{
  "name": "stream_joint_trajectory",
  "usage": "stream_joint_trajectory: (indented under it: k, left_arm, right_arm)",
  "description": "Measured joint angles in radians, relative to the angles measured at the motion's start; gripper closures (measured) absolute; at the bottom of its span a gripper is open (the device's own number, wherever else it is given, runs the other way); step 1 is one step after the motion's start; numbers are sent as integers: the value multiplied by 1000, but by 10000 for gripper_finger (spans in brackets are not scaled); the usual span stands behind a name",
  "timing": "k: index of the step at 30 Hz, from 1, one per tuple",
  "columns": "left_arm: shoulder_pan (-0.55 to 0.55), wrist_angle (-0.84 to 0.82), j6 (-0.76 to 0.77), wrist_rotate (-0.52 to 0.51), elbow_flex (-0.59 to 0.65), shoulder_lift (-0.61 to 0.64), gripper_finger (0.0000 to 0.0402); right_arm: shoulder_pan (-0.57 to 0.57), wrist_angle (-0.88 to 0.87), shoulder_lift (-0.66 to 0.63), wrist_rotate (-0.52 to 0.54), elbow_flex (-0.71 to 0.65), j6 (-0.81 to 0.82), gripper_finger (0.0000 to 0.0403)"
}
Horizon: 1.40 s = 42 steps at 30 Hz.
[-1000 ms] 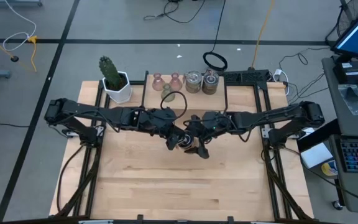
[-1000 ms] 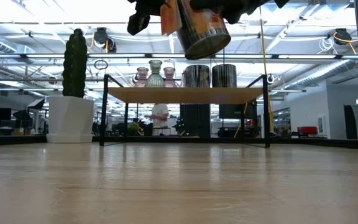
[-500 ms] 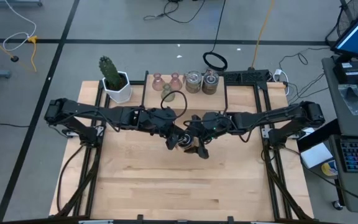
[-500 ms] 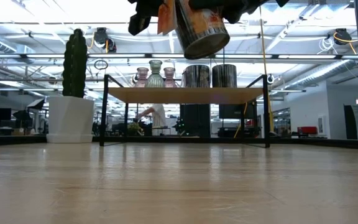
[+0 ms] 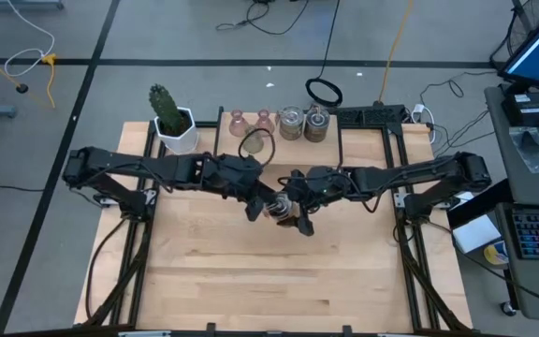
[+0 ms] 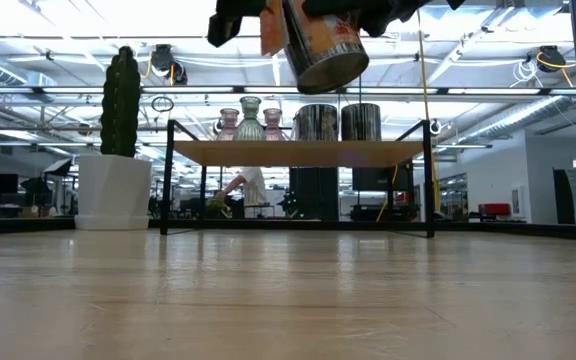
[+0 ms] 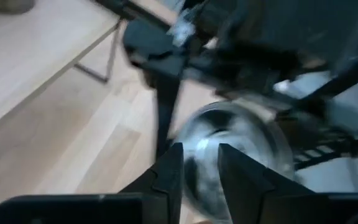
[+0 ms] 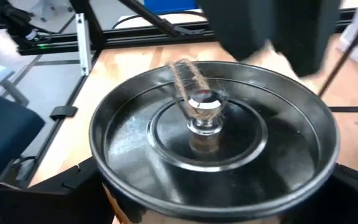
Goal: Pick & Place candle stick holders
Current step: Put the orange scented candle on the shelf
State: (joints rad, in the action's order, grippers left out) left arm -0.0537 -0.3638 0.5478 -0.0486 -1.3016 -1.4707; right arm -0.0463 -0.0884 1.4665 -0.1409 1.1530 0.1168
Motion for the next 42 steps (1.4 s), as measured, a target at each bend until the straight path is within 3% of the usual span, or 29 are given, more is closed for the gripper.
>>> stream_joint_trajectory:
  k: [7,15,26,30,40,42]
  left_arm:
    - [27,17,-4,28,-1,85,283]
    - [-28,184,-52,32,0,86,282]
    - [-113,161,-82,-10,0,83,282]
    - [-136,128,-82,-50,0,83,282]
    - [-178,97,-94,-118,0,83,282]
    - [-182,98,-96,-127,0,83,282]
  right_arm:
    - [0,-15,-24,50,0,-2,53]
    - [22,2,-24,92,0,-2,53]
    - [151,9,-96,376,0,-11,53]
    - [195,25,-108,430,-18,30,53]
    - [217,27,-107,662,-110,99,53]
    - [218,53,-104,665,-136,106,53]
